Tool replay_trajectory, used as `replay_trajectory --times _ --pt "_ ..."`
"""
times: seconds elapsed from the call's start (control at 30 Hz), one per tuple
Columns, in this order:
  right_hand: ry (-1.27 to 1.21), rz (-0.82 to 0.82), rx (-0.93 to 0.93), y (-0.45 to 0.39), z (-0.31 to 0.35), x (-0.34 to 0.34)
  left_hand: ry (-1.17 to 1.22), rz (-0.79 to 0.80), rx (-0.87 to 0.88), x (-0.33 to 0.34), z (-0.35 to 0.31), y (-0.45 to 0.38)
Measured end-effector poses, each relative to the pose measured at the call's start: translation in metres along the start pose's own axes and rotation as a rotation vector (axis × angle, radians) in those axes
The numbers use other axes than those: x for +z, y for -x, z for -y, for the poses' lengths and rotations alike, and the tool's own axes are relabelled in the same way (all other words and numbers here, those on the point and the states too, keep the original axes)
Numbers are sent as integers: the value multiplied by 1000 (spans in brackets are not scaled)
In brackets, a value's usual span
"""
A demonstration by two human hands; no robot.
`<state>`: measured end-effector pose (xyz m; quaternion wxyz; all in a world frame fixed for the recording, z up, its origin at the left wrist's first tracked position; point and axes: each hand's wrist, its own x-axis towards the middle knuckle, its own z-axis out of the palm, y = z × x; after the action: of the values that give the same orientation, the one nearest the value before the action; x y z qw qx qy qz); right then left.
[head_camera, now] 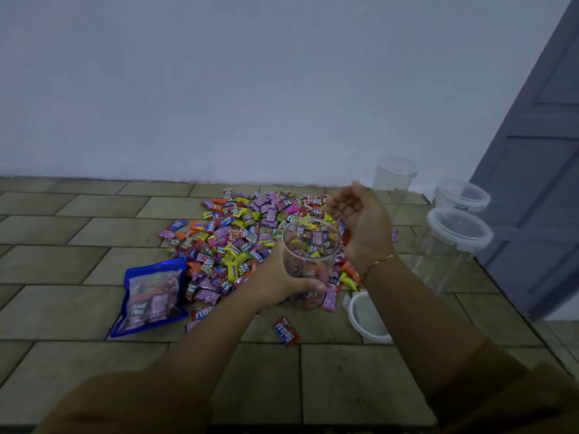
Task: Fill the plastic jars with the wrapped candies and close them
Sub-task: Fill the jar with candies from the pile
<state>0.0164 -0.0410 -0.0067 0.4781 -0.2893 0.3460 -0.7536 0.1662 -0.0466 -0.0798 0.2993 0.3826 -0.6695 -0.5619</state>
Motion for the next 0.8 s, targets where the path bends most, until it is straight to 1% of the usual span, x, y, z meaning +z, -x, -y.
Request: replay_trajectory --times 0.07,0.17,0.23,0.3,0.37,0.43,0.5,0.67,0.73,0.8 --pt "-116 0 47 0 3 -6 -65 11 -2 -2 1 7" --pt "-192 -20 63 2 7 -9 -198 -21 24 -2 2 20" --pt "-197 -52 49 2 8 -9 -309 -47 28 -1 6 27" --pt "-124 -134 23 1 6 -11 -500 -38 -59 -3 14 33" --pt "86 -235 -21 1 1 -20 -715 -6 -149 -6 29 37" --pt "465 -258 -96 3 -8 -36 -896 13 -110 -8 41 40" --pt "853 -167 -152 10 -23 -56 -1007 2 -56 -10 53 43" --pt "1485 104 -202 32 -66 -97 -1118 -68 -8 -15 68 42" --pt "1646 150 -173 39 -73 -107 -1151 -85 1 -16 71 40" --pt "1709 128 -106 41 -71 -109 -1149 -107 11 -19 73 38"
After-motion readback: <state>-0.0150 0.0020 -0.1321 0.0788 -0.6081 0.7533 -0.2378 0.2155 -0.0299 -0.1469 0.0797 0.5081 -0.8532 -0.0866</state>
